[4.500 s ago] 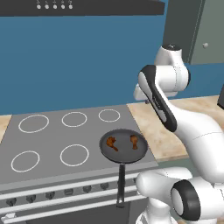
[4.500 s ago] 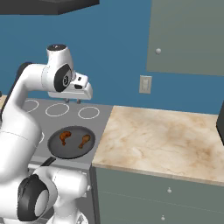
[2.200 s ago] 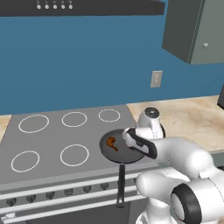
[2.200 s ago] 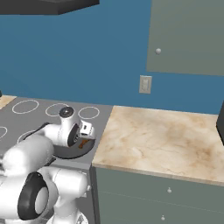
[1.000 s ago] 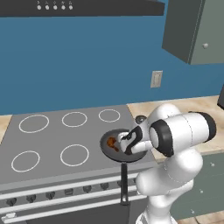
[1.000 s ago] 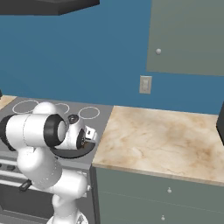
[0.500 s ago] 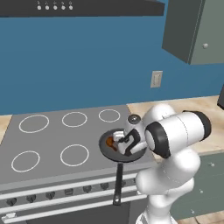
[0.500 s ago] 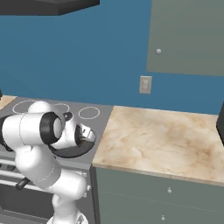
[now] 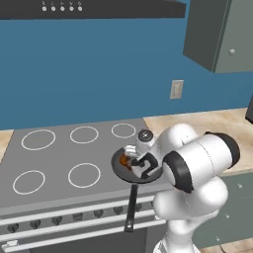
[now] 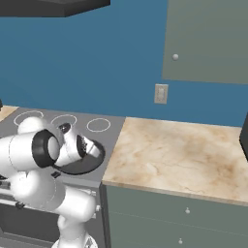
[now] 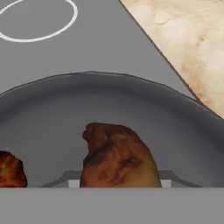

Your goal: Take the chicken drumsticks from the pan and place one on each plate on the dining counter.

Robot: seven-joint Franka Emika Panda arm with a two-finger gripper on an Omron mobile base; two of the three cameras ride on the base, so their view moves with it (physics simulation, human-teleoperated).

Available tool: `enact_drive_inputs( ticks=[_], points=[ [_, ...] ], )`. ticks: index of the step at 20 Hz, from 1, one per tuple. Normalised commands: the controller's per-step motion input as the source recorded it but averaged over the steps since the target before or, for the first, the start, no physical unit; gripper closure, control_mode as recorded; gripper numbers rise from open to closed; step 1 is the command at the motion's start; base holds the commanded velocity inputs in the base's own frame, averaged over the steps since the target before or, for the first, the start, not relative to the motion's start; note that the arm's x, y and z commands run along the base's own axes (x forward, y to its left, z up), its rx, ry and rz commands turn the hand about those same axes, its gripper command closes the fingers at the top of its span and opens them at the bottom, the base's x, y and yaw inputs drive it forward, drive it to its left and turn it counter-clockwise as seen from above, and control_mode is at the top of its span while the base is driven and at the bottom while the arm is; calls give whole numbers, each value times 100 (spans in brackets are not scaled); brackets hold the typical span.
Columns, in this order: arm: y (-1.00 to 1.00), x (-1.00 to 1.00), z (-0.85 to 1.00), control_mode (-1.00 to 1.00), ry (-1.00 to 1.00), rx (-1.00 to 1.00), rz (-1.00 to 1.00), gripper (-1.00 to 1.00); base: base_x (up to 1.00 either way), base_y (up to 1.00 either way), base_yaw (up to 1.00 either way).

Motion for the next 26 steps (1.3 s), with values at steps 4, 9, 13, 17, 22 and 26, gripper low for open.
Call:
enact_drive_inputs(
  ticks=[4,9,13,17,22,26],
  points=[
    [-30,-7,100,-100,-8,12,-17,100,0,0,0],
    [-48,-17,100,-100,-1,15,-10,100,0,0,0],
    [-61,-23,100,-100,0,19,-1,100,0,0,0],
    [-67,-50,100,-100,0,24,0,100,0,0,0],
    [-47,-79,98,-100,0,20,-7,100,0,0,0],
    [-26,-94,74,-100,0,14,-10,100,0,0,0]
  ],
)
